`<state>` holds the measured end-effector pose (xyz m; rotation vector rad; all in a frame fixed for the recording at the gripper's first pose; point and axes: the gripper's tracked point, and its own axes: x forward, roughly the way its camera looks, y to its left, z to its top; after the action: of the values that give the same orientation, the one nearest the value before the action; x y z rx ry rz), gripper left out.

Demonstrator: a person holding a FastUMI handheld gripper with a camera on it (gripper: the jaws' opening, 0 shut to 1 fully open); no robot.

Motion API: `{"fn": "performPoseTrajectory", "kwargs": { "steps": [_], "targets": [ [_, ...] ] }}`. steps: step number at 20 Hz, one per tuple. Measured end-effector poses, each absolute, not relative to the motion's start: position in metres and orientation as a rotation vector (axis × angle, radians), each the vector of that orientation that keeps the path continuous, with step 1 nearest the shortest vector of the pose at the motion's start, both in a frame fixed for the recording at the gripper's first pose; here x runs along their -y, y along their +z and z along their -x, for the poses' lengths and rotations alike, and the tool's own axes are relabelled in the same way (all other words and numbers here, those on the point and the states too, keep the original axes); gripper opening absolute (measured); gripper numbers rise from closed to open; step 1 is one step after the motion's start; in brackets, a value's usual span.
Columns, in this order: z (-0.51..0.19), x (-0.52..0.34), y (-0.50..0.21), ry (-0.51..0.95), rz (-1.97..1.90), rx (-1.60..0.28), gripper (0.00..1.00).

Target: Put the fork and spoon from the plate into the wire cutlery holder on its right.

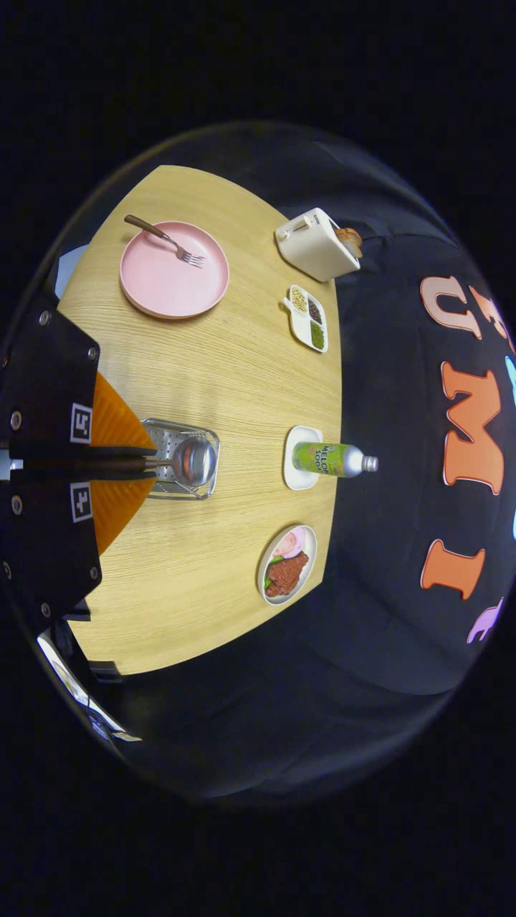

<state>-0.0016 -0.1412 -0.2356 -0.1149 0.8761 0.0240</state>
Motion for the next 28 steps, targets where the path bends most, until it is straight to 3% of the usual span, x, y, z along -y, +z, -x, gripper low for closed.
{"fn": "performPoseTrajectory", "kwargs": {
  "steps": [6, 11, 21, 28],
  "targets": [
    [-0.014, 0.137, -0.251, 0.046, 0.136, -0.905, 0.08],
    [-0.038, 0.133, -0.232, 0.056, 0.148, -0.818, 0.11],
    [-0.071, 0.109, -0.106, 0.001, 0.096, -0.362, 0.22],
    [-0.059, 0.062, -0.036, 0.02, 0.046, -0.145, 0.64]
  ]
}}
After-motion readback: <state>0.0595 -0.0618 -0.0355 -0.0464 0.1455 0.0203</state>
